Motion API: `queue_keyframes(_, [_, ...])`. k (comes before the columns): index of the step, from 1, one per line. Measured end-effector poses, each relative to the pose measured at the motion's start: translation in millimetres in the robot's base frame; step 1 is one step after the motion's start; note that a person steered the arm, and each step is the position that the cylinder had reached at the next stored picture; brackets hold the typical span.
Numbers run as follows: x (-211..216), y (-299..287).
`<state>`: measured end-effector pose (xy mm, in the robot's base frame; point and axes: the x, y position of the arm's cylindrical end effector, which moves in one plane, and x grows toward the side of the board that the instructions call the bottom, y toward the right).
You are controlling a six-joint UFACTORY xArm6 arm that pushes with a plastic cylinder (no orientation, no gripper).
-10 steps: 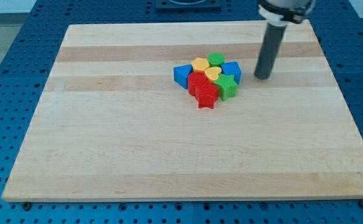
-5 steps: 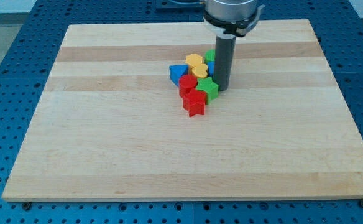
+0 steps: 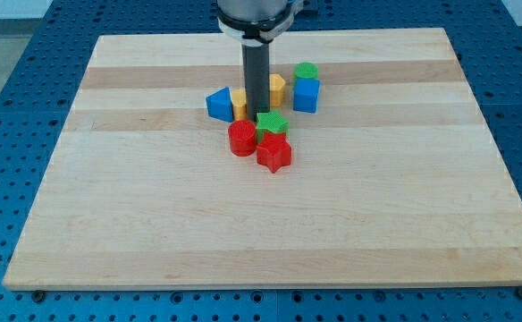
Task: Move the yellow heart to the top left of the board
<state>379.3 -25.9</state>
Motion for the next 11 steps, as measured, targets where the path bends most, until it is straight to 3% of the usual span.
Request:
queue_keyframes(2, [-15.2, -44.1])
queue_keyframes(11, [-119.6, -78.4])
